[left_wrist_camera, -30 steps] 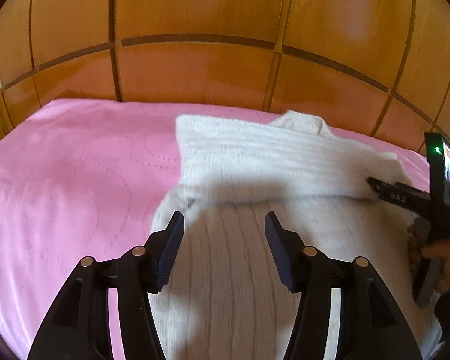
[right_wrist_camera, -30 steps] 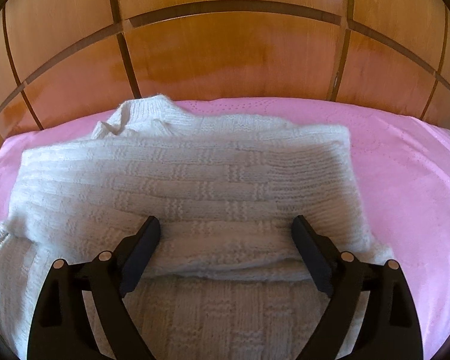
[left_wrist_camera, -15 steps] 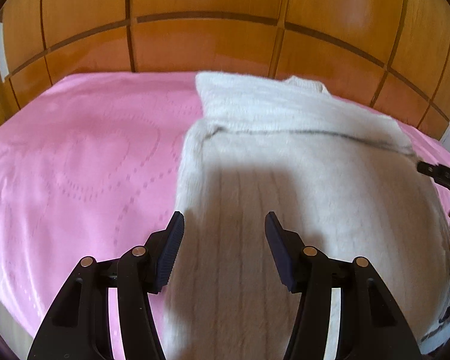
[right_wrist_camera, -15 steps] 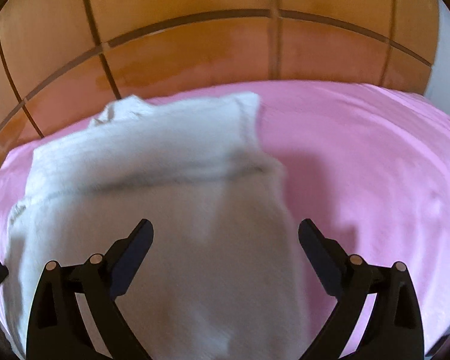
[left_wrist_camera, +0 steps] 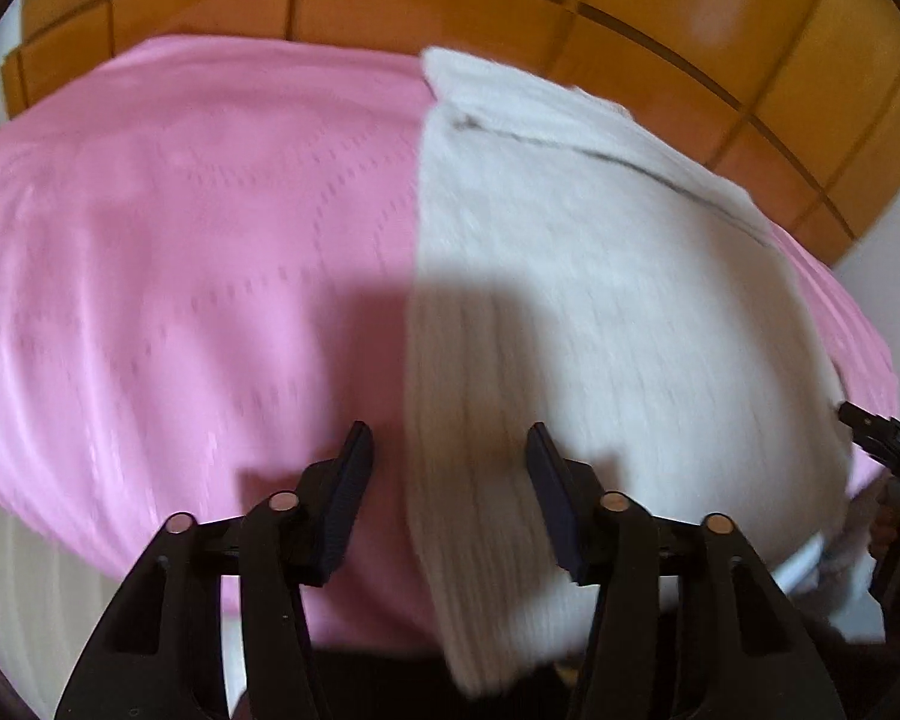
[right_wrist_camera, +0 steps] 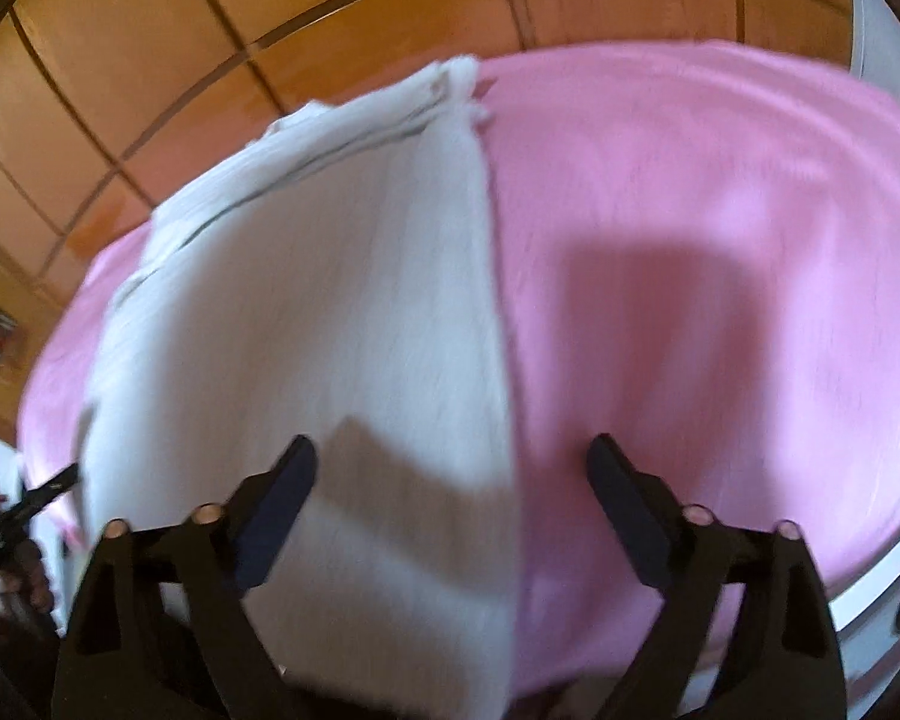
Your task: Fold small clothes
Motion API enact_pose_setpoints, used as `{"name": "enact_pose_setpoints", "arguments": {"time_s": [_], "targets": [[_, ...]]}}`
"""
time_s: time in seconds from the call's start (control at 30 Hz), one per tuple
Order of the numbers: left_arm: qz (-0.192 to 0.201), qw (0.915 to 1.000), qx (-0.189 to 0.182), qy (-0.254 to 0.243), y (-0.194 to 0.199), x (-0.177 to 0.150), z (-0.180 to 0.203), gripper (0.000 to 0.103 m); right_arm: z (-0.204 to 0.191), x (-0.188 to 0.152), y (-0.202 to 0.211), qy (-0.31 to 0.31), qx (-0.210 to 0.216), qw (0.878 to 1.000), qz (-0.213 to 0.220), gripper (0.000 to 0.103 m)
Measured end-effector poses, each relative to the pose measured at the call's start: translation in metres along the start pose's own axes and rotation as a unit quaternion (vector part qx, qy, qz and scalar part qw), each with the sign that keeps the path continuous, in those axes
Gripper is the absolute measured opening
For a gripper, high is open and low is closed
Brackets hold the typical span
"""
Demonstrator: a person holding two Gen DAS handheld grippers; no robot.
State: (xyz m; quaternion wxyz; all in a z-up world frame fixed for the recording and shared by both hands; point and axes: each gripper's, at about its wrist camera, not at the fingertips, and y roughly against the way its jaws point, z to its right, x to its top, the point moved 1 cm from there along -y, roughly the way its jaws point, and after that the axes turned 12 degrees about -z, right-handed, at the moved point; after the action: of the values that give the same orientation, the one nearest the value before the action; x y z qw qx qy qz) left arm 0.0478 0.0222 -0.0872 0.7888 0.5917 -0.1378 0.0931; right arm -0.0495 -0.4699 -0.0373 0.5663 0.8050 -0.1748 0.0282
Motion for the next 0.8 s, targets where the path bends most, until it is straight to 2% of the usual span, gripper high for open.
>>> {"name": "enact_pose_setpoints", "arguments": {"time_s": [0.03,0.07,0.13,0.2,0.23,0.3,0.4,0.47,0.57,0.73,0.77,0.8], "targets": [[-0.010,0.9998,-0.016,-0.004,0.000,-0.007,0.000,0.042,-0.002,-0.010,0.001,0.001,0.013,1.000,-0.010,0.071],[-0.015,0.9996,-0.023,-0.006,0.000,-0.011,0.002,0.039,-0.003,-0.016,0.001,0.004,0.020,1.000,-0.017,0.060],[-0.021,0.9992,-0.028,-0.019,0.000,-0.018,0.006,0.018,-0.011,-0.026,-0.002,0.022,0.025,0.999,-0.037,0.045],[-0.020,0.9987,-0.031,-0.034,0.002,-0.019,0.009,0.007,-0.021,-0.028,-0.001,0.046,0.028,0.997,-0.051,0.014],[-0.014,0.9984,-0.040,-0.037,0.006,-0.017,0.009,0.006,-0.024,-0.026,0.002,0.050,0.036,0.997,-0.050,0.014],[-0.009,0.9962,-0.082,-0.026,0.013,-0.009,0.005,0.005,-0.029,-0.018,0.010,0.054,0.050,0.997,-0.036,0.013],[0.016,0.9897,-0.142,0.003,0.025,0.013,-0.002,0.005,-0.036,0.009,0.029,0.047,0.097,0.994,0.009,0.012],[0.035,0.9857,-0.163,0.023,0.028,0.037,-0.005,0.005,-0.037,0.027,0.033,0.035,0.113,0.992,0.031,0.012],[0.046,0.9829,-0.173,0.042,0.022,0.072,-0.008,0.005,-0.035,0.067,0.024,0.002,0.117,0.992,0.051,0.012],[0.052,0.9819,-0.162,0.082,0.002,0.131,-0.010,0.005,-0.023,0.121,-0.009,-0.050,0.098,0.993,0.044,0.012],[0.056,0.9814,-0.163,0.085,0.000,0.140,-0.010,0.006,-0.014,0.127,-0.009,-0.053,0.101,0.993,0.041,0.013],[0.060,0.9814,-0.156,0.094,-0.001,0.147,-0.012,0.014,-0.011,0.132,-0.012,-0.057,0.099,0.993,0.042,0.022]]}}
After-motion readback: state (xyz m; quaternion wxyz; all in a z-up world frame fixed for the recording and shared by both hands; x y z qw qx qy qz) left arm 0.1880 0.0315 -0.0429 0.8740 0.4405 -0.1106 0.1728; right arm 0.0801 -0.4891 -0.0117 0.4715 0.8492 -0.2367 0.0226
